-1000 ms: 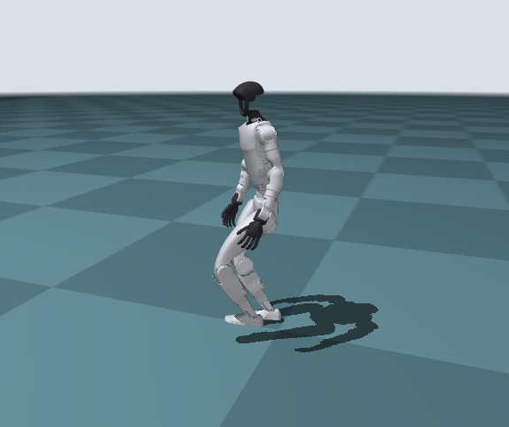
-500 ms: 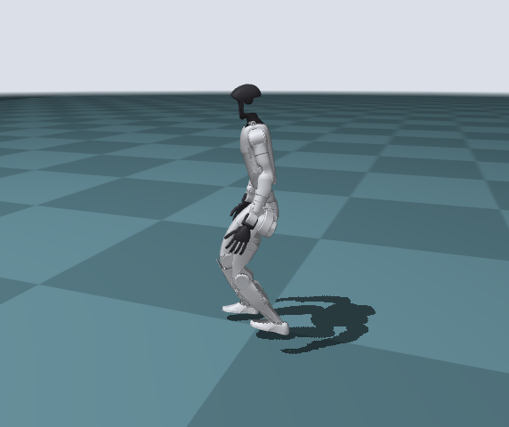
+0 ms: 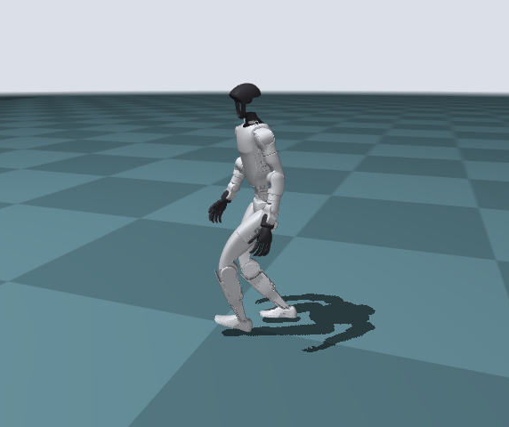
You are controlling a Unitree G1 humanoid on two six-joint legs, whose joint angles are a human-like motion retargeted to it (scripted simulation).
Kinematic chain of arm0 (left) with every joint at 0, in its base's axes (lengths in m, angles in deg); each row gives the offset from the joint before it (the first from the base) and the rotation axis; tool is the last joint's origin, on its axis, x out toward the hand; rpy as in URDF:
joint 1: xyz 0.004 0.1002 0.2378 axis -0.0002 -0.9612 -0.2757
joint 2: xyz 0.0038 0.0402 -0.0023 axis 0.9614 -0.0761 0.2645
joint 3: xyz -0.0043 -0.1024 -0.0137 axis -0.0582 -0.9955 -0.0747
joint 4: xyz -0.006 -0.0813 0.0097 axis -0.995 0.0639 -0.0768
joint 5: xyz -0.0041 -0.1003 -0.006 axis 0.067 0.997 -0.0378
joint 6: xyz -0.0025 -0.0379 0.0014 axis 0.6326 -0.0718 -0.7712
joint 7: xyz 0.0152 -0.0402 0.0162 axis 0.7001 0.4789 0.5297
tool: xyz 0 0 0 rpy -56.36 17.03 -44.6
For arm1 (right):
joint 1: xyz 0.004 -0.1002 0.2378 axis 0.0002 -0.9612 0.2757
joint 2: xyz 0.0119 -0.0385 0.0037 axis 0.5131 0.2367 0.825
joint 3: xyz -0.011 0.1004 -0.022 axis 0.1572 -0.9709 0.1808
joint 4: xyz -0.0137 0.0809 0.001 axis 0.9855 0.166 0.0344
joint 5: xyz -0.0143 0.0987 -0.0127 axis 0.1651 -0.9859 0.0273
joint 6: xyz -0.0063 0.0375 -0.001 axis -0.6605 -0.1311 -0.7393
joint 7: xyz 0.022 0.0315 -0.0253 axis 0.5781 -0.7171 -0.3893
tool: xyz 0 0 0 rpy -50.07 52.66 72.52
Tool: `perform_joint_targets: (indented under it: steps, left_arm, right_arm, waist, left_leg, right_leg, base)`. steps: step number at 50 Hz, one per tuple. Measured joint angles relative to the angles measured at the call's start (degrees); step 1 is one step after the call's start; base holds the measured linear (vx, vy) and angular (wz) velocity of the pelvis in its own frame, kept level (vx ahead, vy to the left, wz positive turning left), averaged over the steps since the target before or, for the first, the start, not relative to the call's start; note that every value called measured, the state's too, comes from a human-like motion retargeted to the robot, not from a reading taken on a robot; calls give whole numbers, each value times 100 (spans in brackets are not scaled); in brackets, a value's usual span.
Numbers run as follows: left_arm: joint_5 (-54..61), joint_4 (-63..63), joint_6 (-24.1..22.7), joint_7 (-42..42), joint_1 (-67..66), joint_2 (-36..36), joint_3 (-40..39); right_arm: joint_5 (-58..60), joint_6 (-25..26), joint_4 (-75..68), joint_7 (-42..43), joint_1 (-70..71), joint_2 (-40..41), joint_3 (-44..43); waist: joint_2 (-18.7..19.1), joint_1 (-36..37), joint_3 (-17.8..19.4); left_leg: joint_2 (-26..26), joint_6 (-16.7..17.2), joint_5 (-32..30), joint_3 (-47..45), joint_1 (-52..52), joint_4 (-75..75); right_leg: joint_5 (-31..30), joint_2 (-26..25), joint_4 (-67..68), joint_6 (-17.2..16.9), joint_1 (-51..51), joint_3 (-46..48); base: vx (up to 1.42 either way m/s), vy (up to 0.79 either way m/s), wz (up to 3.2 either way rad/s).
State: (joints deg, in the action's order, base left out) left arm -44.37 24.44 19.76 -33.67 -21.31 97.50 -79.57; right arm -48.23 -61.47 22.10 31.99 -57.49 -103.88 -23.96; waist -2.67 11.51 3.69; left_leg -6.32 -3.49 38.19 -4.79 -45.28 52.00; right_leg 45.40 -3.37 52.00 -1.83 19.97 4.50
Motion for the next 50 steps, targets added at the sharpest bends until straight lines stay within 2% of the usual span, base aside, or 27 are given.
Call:
perform_joint_targets:
  steps: [3,8,11,15,18,20,25,29,37,50]
  left_arm:
    - [-112,128,-38,-6,20,37,102]
    - [-362,320,-16,60,-16,210,264]
    - [-483,329,21,114,-61,299,329]
    - [-588,170,73,117,-89,347,367]
    - [-614,18,101,68,-88,304,378]
    - [-653,-55,119,40,-62,268,392]
    - [-797,-63,139,28,79,223,480]
    - [-860,67,141,50,175,248,509]
    - [-798,439,181,-11,223,292,511]
    - [-601,635,294,-473,177,196,593]
  right_arm:
    - [64,6,40,-8,3,0,120]
    - [189,61,79,-46,-111,6,296]
    - [272,100,63,-40,-206,4,337]
    - [321,142,-10,14,-325,14,300]
    - [302,154,-108,96,-409,41,230]
    - [285,154,-171,153,-450,57,187]
    - [291,153,-213,253,-508,137,145]
    - [401,163,-119,234,-552,228,189]
    - [627,221,78,83,-628,295,336]
    - [649,262,73,-156,-757,271,405]
  waist:
    - [72,73,21]
    - [213,153,-50]
    - [339,122,-174]
    - [541,-60,-363]
    - [571,-343,-506]
    - [472,-572,-611]
    - [-15,-1051,-817]
    - [-251,-1194,-826]
    - [-356,-1163,-805]
    - [-350,-860,-682]
  left_leg:
    - [291,31,139,-44,-105,567]
    - [987,-205,538,-137,144,2167]
    - [1385,-302,771,-155,625,2751]
    - [1708,-208,932,-287,1606,2514]
    - [1550,-80,955,-491,2247,1597]
    - [1217,-57,966,-628,2542,783]
    - [108,-333,969,-790,2871,-1131]
    - [-396,-512,870,-676,2949,-1805]
    - [-688,-606,729,-287,2883,-1945]
    - [-779,-660,692,142,2922,-1577]
  right_leg:
    - [-121,-45,-119,44,222,158]
    - [-378,-138,-173,93,564,424]
    - [-548,-209,-238,144,742,608]
    - [-820,-275,-463,174,855,877]
    - [-908,-29,-410,128,1058,1074]
    - [-890,334,-244,69,1278,1170]
    - [-733,1524,489,-84,2030,1145]
    - [-746,2028,920,-179,2440,973]
    - [-623,1968,1067,-243,2595,675]
    - [-580,1917,1358,32,2113,743]
  base:
    - [-44,-3,31]
    - [-41,-3,31]
    - [-36,-1,43]
    - [-29,4,61]
    - [-26,7,95]
    - [-24,9,119]
    - [-21,11,124]
    - [-16,12,83]
    - [-9,8,57]
    - [-5,4,40]
